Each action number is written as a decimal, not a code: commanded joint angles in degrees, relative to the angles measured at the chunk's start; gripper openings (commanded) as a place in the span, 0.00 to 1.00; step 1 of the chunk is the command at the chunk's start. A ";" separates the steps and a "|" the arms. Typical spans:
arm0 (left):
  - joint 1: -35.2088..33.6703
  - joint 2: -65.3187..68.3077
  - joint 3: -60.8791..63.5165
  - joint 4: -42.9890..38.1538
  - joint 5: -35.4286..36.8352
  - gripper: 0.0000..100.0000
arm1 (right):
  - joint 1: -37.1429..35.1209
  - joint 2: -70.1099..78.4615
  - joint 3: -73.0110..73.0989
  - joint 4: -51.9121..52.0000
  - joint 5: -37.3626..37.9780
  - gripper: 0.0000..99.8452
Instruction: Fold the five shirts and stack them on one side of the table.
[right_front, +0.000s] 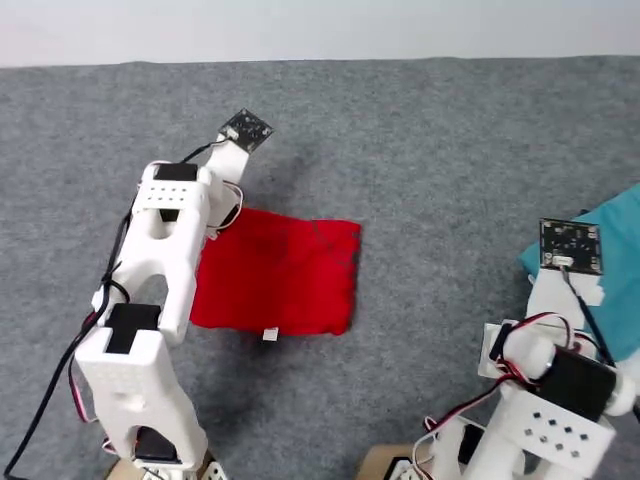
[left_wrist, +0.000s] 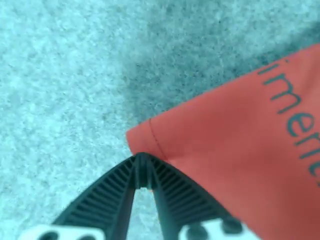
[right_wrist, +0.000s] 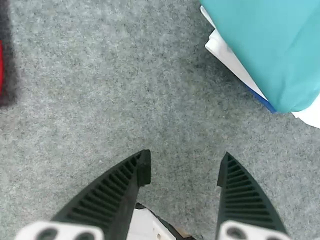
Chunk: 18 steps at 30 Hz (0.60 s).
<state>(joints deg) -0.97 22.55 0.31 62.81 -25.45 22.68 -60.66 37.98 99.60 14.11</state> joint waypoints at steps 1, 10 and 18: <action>-0.44 -0.62 -4.35 2.73 0.26 0.00 | -0.57 -0.04 -0.35 -0.48 0.44 0.23; 2.81 2.81 -3.56 -2.29 0.44 0.00 | -0.57 -0.04 -0.35 -0.48 0.44 0.23; 0.97 8.44 -9.71 0.00 0.44 0.00 | -0.57 -0.04 -0.35 -0.48 0.44 0.23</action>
<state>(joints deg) 1.14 30.90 -5.58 61.93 -25.45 22.68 -60.66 37.98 99.60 14.11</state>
